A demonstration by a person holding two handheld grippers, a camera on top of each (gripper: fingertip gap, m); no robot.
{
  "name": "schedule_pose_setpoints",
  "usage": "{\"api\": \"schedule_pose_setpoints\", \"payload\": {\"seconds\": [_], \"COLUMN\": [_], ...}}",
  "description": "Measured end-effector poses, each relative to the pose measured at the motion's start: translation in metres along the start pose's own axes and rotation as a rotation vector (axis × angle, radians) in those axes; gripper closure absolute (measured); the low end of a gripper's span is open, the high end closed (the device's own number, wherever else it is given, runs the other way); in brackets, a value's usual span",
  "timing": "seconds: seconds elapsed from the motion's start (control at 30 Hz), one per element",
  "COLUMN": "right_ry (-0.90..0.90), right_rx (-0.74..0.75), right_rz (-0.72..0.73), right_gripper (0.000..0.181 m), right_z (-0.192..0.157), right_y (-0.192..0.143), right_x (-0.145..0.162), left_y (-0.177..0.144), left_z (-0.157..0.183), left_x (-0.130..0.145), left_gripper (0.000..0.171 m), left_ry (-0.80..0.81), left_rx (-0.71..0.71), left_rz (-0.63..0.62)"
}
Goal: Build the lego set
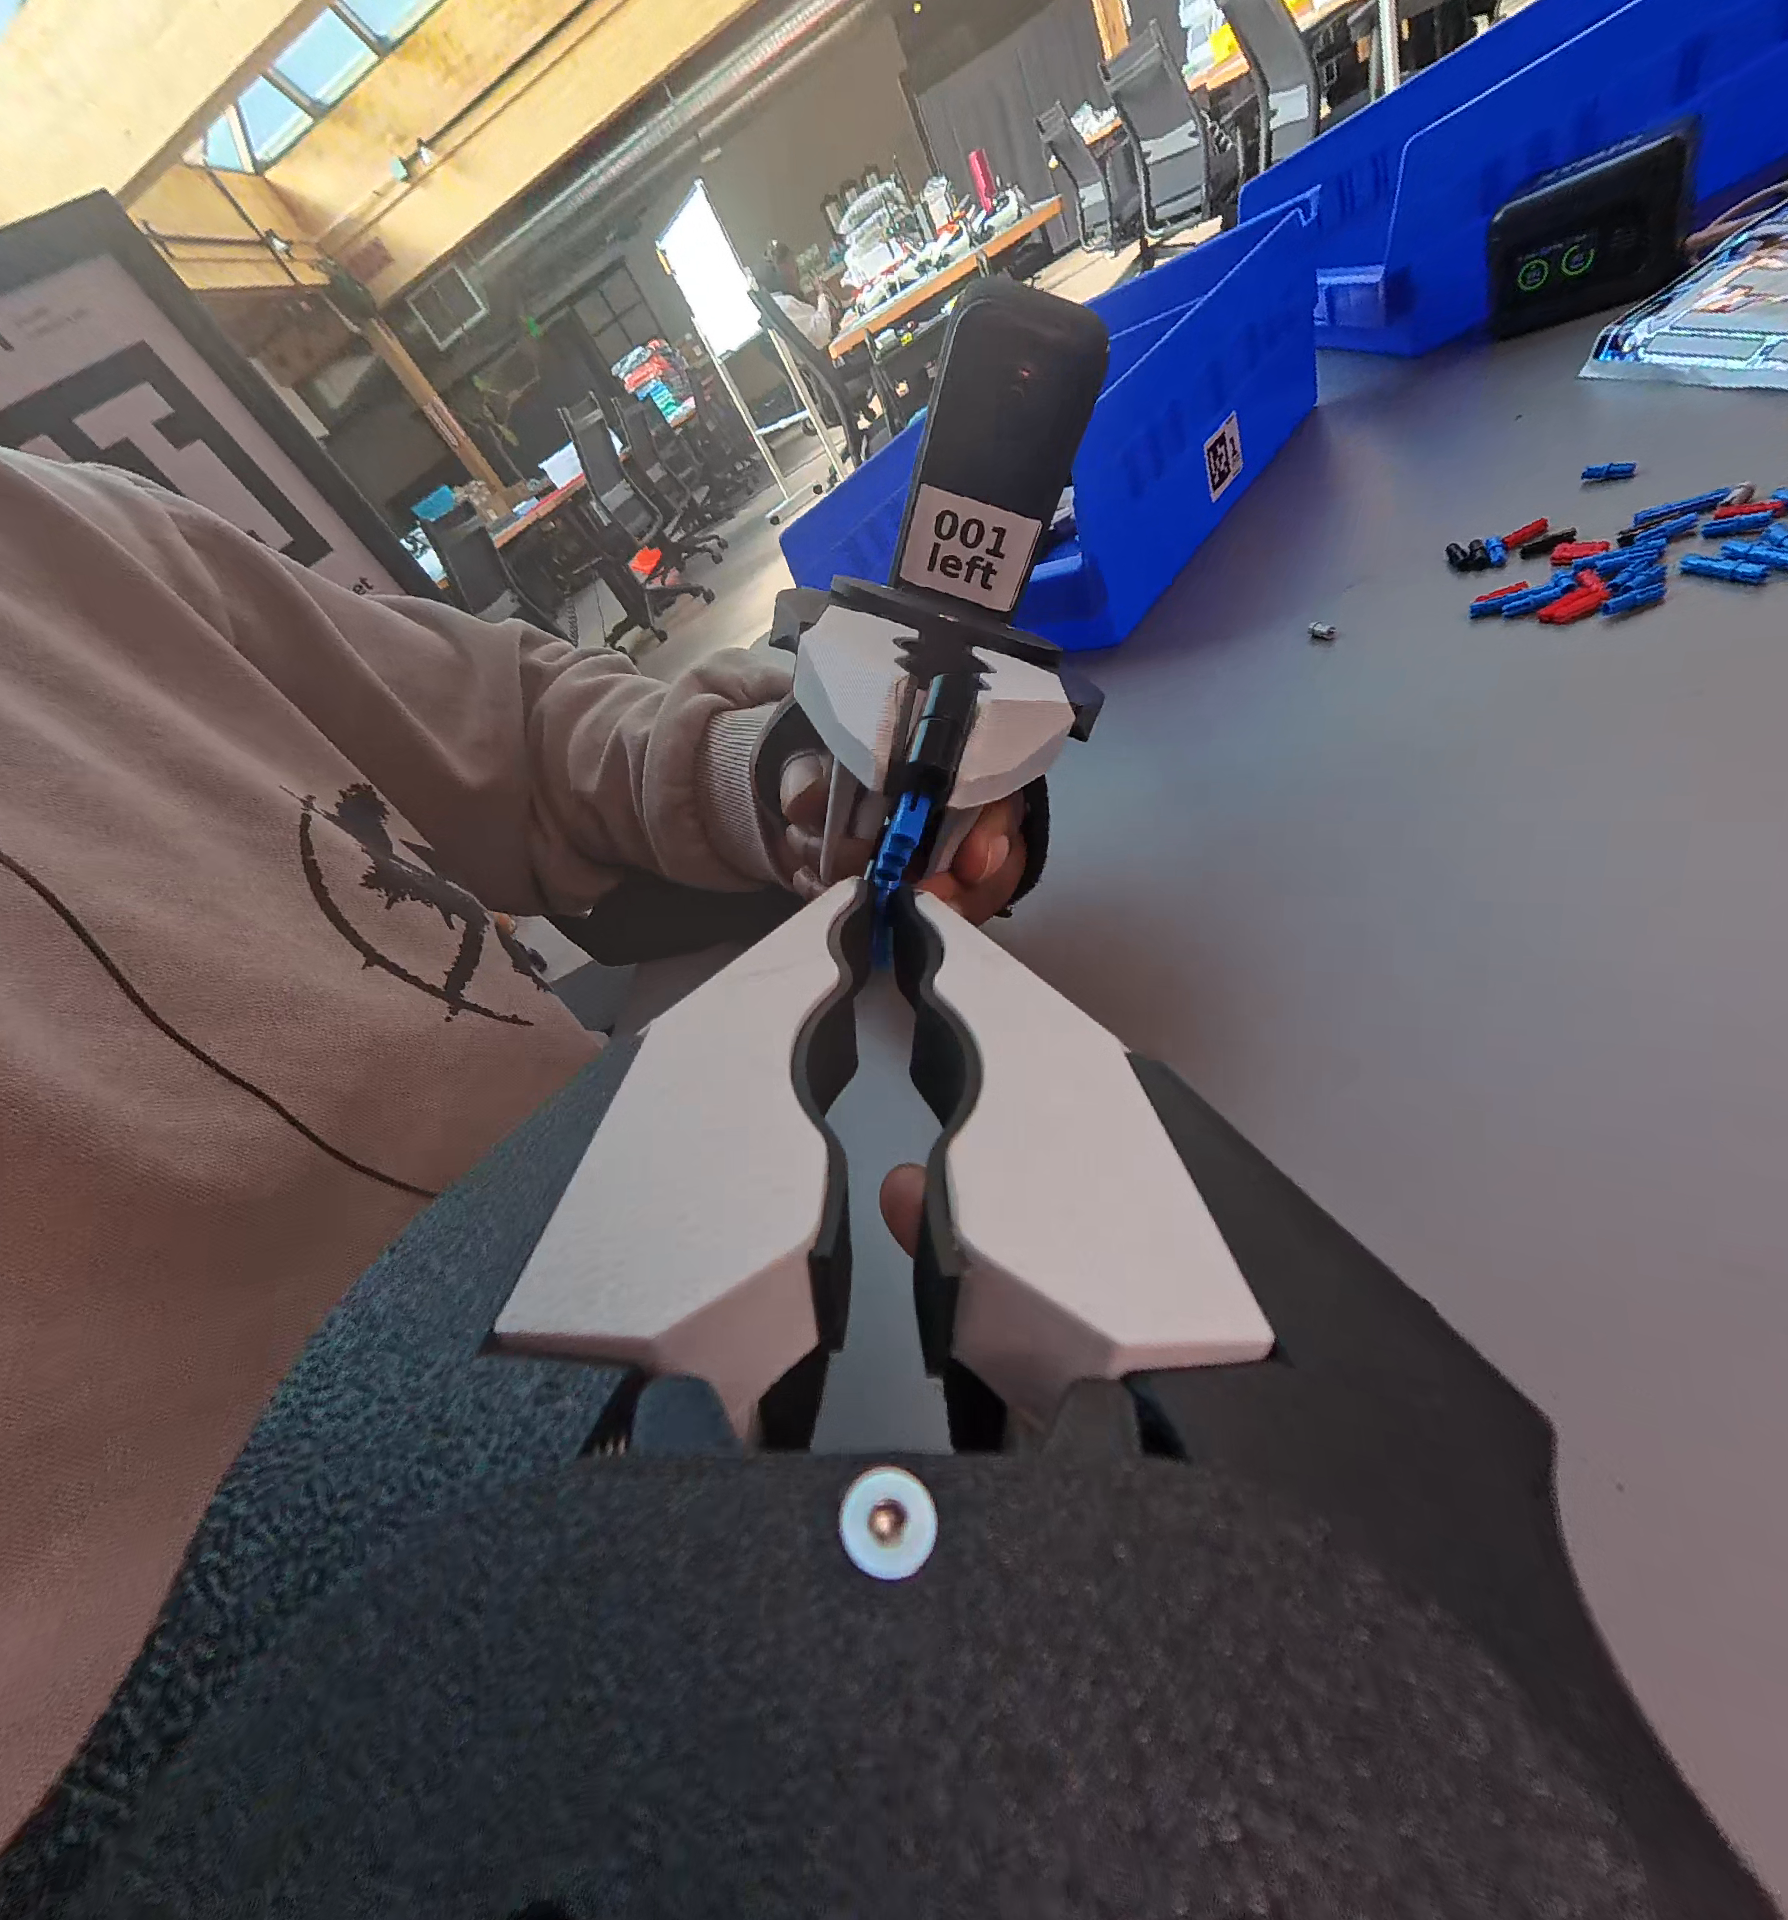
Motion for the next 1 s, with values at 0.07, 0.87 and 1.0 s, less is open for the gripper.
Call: {"api": "schedule_pose_setpoints", "payload": {"seconds": [0.07, 0.87, 1.0], "right_ry": [0.028, -1.065, -1.128], "right_rx": [-0.01, 0.51, 0.533], "right_rz": [0.023, -0.167, -0.201], "right_gripper": [0.181, 0.181, 0.181], "right_z": [0.001, 0.004, 0.005], "right_y": [0.001, 0.008, 0.011], "right_x": [0.0, -0.002, -0.001], "left_y": [0.0, -0.002, -0.004], "left_z": [0.001, -0.027, -0.029], "left_x": [0.0, -0.009, -0.008], "left_gripper": [0.165, 0.164, 0.165], "left_ry": [-0.011, -0.222, -0.286], "left_rx": [0.003, -0.273, -0.277], "left_rz": [0.018, 0.203, 0.25]}}
Point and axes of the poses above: each gripper's, where its closed fingertips meet, y out along the fingers, x out of its underside, z = x × y across the jaws, the point moved 5 cm from there along -y, back along the fingers, and after that the axes turned 8 degrees about z, right-handed, at the moved point
